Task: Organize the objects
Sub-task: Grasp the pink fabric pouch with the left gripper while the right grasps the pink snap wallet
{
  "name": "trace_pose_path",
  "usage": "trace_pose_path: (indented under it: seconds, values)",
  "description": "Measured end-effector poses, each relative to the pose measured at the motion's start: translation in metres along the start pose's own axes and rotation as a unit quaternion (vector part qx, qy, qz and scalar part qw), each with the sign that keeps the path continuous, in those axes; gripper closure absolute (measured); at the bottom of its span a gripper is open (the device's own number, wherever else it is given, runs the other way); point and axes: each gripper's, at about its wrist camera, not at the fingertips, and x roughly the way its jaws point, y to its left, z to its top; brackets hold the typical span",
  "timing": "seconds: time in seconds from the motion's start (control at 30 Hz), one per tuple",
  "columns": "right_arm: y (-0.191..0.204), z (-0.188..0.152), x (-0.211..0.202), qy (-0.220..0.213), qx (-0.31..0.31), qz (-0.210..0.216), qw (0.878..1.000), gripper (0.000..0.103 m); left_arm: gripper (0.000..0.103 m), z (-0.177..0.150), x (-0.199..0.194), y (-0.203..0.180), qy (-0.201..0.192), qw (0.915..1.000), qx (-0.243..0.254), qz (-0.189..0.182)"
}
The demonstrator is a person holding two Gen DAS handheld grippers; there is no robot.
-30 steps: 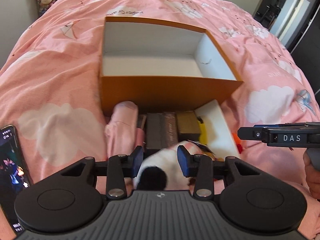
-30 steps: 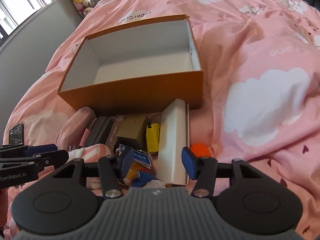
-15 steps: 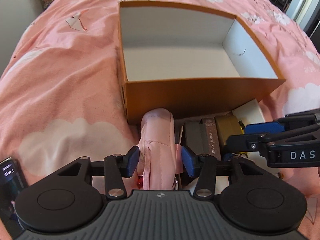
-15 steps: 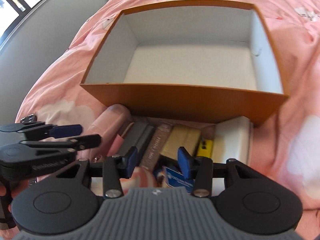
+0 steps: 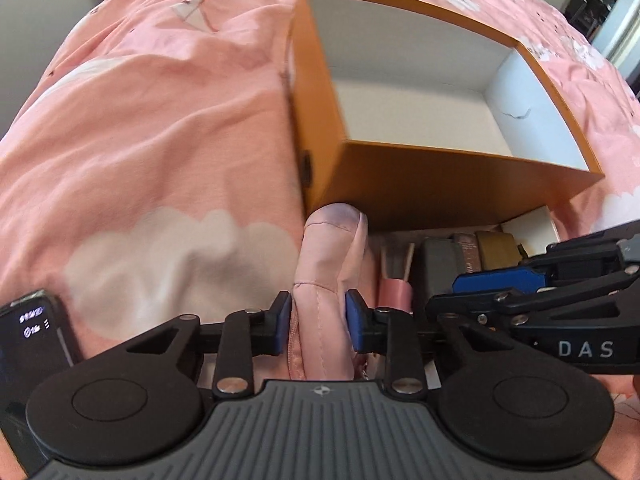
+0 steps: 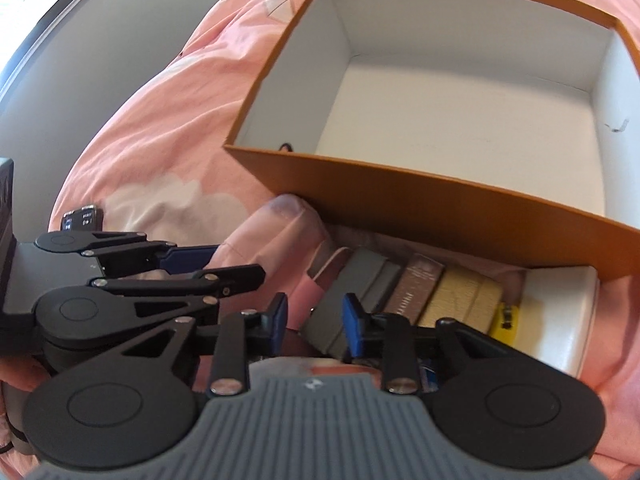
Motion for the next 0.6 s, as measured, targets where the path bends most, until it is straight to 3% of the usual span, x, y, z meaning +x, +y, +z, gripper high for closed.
trace_pose_path:
  seconds: [0.13,0.43,0.6]
  values:
    - [0.009,0.007,0.016,0.015,-0.004,-0.01,1.0,0.074,0.07,-0.003,-0.003,0.009,-0.011,0.9995,-0.024,-0.016]
    - [0.011,0.021,0.029,0.016,0.039,-0.048,0.998,0.077,0.069,-0.012,-0.008,0.008,-0.04,0.998,-0.048,-0.012]
    - [0.011,0.024,0.032,0.035,0.08,-0.023,0.996,0.076,0.067,-0.018,-0.01,0.007,-0.053,0.9978,-0.04,-0.006]
